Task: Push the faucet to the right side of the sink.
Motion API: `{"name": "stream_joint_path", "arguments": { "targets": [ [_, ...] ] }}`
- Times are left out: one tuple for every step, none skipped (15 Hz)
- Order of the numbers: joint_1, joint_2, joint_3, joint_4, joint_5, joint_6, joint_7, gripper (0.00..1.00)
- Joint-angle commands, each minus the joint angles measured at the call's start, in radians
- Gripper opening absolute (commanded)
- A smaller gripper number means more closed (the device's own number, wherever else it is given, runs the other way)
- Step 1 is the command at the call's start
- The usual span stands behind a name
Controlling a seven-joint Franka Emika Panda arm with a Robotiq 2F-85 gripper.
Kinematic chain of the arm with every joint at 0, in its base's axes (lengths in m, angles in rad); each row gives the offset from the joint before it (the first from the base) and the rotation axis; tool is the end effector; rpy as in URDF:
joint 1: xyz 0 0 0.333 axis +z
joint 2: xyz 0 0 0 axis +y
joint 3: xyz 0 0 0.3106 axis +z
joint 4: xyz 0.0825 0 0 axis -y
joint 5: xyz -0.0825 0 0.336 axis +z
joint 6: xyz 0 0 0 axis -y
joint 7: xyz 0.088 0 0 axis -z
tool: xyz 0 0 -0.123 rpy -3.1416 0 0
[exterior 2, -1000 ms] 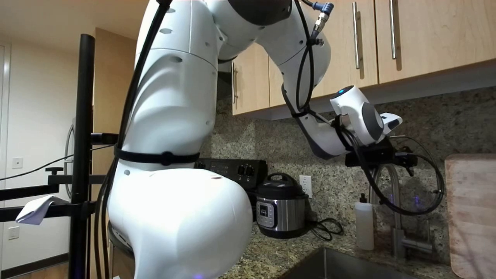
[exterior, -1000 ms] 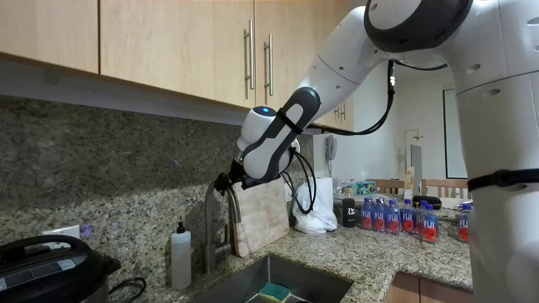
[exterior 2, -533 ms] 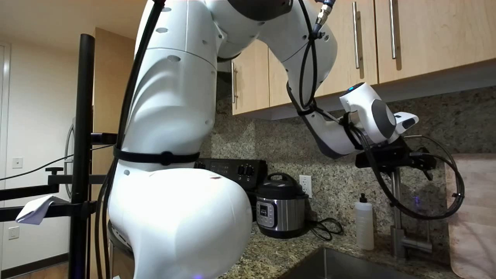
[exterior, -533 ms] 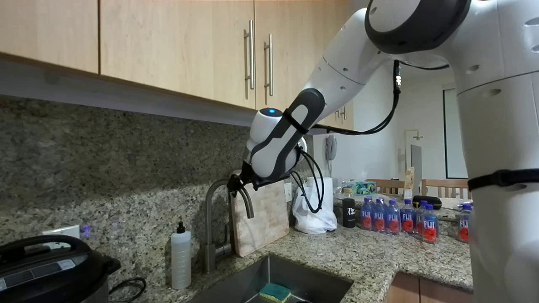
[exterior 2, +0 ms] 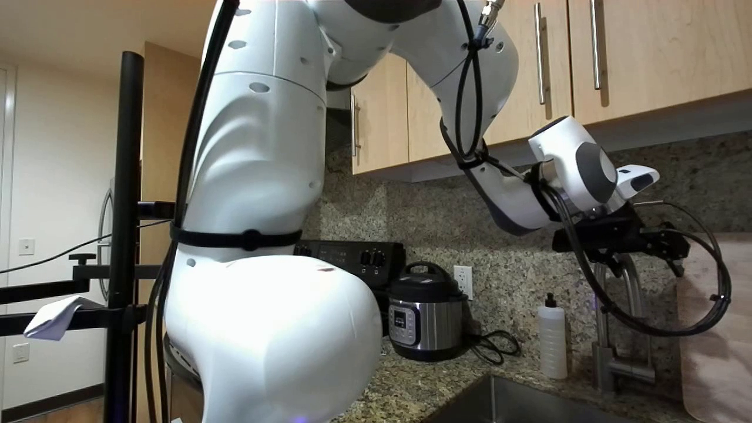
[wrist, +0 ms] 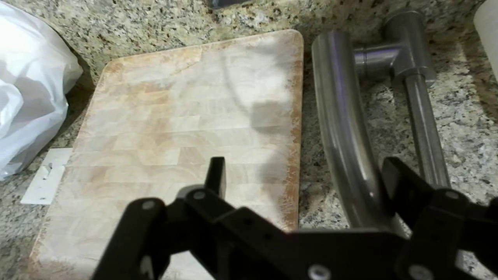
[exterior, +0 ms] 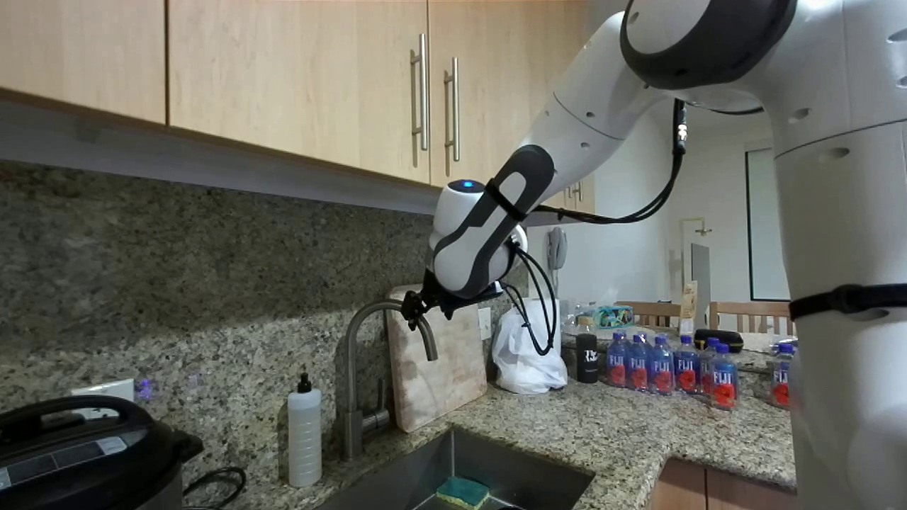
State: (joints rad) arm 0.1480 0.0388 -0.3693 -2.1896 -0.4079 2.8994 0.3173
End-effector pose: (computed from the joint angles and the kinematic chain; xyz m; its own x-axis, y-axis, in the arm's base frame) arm 0.5449 -0.0979 0.4560 0.7724 -0.0831 0.6296 -0.2163 -0.9665 0.1379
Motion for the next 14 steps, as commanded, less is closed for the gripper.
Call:
{"name": "stream_joint_path", "arguments": {
  "targets": [
    [-0.015,-0.025,-0.014,-0.001,0.048,-0.035,-0.018,1.00],
    [-0.015,-0.022,-0.019,0.004,0.054,-0.039,-0.015,1.00],
    [-0.016,-0.017,-0.023,0.009,0.070,-0.040,-0.021,1.00],
    [-0.016,-0.014,-0.026,0.015,0.085,-0.044,-0.025,1.00],
    [-0.017,-0.011,-0.030,0.020,0.098,-0.051,-0.025,1.00],
    [-0.018,-0.009,-0.033,0.025,0.117,-0.059,-0.032,1.00],
    [-0.018,-0.009,-0.035,0.029,0.134,-0.065,-0.037,1.00],
    [-0.019,-0.009,-0.039,0.035,0.150,-0.075,-0.040,1.00],
    [-0.020,-0.008,-0.045,0.043,0.157,-0.084,-0.039,1.00],
    [-0.020,-0.007,-0.052,0.051,0.163,-0.092,-0.037,1.00],
    [-0.020,-0.004,-0.058,0.062,0.174,-0.102,-0.042,1.00],
    [-0.021,0.001,-0.065,0.075,0.182,-0.111,-0.044,1.00],
    [-0.023,0.006,-0.072,0.087,0.193,-0.117,-0.047,1.00],
    [-0.025,0.013,-0.077,0.102,0.207,-0.124,-0.051,1.00]
  ]
}}
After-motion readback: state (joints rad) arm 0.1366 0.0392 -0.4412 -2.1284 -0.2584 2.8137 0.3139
